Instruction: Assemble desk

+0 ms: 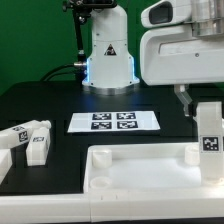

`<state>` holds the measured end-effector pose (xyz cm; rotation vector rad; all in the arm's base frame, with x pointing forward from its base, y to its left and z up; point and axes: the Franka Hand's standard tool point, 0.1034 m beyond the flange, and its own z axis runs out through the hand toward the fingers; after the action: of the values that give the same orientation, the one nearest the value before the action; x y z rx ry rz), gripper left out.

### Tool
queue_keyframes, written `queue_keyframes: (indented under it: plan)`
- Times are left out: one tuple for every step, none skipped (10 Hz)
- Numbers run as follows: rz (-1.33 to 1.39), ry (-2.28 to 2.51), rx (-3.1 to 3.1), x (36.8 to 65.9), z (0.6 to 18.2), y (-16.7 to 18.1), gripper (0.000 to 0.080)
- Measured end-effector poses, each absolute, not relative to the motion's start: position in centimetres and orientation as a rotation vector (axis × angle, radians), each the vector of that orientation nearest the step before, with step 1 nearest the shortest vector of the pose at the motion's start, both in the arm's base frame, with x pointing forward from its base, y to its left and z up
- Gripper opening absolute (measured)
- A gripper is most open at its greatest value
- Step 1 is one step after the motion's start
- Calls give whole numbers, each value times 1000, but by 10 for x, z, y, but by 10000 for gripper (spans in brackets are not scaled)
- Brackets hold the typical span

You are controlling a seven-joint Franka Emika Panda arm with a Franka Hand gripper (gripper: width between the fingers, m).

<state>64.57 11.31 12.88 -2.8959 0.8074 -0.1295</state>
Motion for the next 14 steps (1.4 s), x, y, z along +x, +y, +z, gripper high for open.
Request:
queue_keyframes:
  plan:
    - [-130,808,-2896,646,129,113,452]
    - [-129,812,-2895,646,129,113,290]
    - [-121,918,-2860,646,129,112,294]
    - [-110,1043,-2813,645,128,112,294]
    - [-86,1301,-2702,644,128,112,294]
    - [-69,1496,-2598,643,127,114,294]
    - [-56,1703,-2455,643,127,117,294]
    - [-49,1908,-2258,643,127,119,294]
    - [-51,1948,-2211,641,127,118,294]
    - [-40,2009,-2151,641,127,119,294]
    - [-33,2051,-2109,641,127,119,294]
    - [-47,1931,-2235,640,128,121,300]
    - [-74,1760,-2378,639,130,124,300]
    - [-155,1516,-2525,642,129,118,496]
